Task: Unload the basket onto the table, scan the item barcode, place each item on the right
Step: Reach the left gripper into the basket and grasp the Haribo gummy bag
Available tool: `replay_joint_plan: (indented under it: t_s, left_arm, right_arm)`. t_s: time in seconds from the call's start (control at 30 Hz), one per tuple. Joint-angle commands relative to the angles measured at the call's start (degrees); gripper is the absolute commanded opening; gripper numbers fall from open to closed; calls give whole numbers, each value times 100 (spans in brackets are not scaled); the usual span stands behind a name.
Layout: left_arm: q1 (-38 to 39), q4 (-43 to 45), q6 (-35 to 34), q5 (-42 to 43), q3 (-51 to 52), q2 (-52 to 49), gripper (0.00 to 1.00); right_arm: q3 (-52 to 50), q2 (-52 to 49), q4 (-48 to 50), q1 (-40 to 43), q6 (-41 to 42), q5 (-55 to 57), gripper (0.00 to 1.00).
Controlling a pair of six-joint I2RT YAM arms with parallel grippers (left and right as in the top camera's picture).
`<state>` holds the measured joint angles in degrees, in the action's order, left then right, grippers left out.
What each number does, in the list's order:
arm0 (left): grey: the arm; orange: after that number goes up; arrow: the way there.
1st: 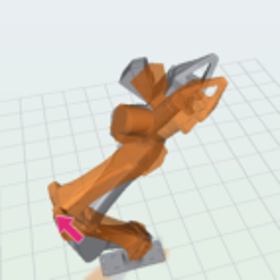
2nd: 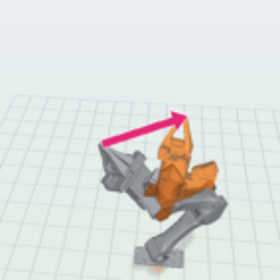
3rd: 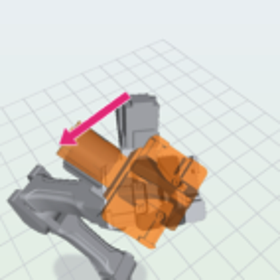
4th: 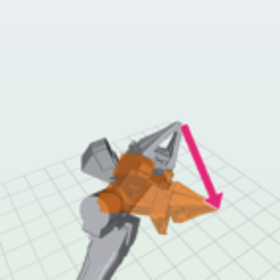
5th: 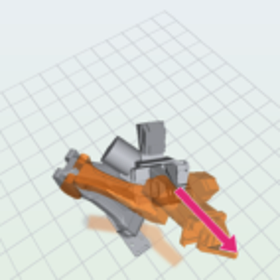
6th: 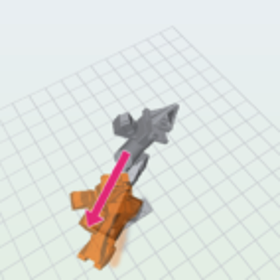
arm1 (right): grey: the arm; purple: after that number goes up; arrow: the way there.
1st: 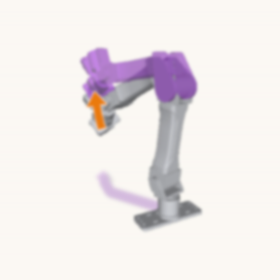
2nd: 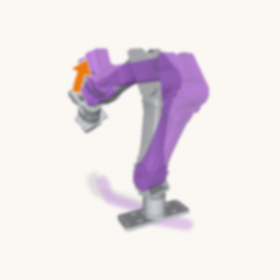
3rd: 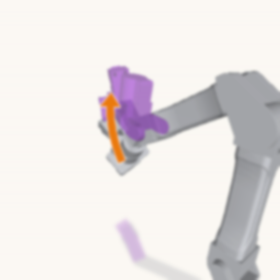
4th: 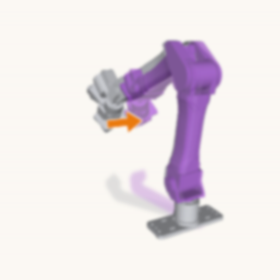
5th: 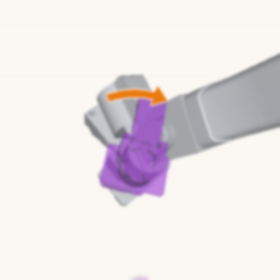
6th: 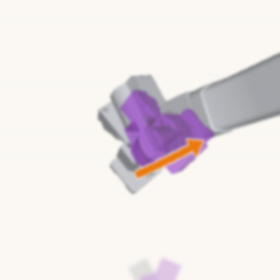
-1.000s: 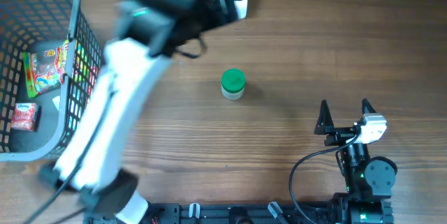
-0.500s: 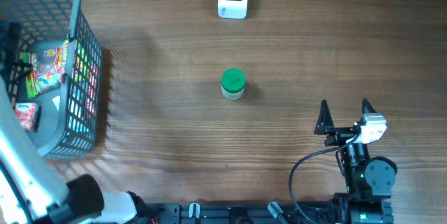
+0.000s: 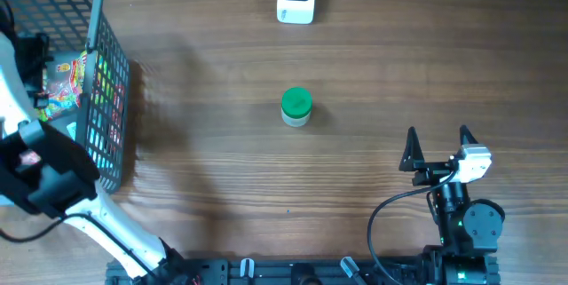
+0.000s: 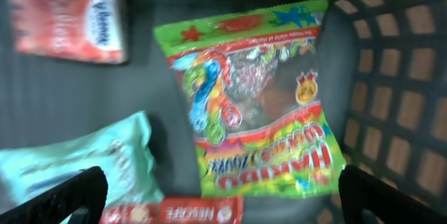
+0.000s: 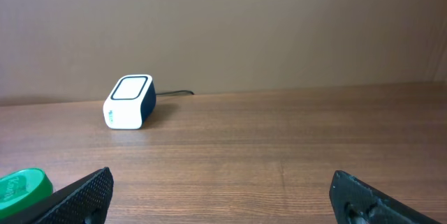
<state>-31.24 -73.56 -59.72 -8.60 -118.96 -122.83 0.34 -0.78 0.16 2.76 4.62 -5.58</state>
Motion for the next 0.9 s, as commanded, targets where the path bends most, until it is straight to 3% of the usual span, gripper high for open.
replay_joint_plan:
  t_s: [0.0,0.37,0.57,0.63,0.73,0.87]
  left_arm:
    - [2,302,-111,26,9,-520,100]
    - [98,463,-116,44,15,-1655,100]
    - [223,391,-50,-15,15,-1681,89]
    - [350,254,-63,-573,13,-1624,100]
    - [555,105,-105,-1331,13,-1475,100]
    - [660,-238,-551,-1377,13,-1307,100]
  right_arm:
    - [-4,35,17,-28,-59,-87,100]
    - [-4,35,17,-28,-59,-87,100]
    - [-4,35,17,-28,-57,-87,100]
    - [-4,35,17,-28,-59,-87,100]
    - [-4,35,17,-28,-59,-87,100]
    - [-4,35,17,-28,-57,-87,100]
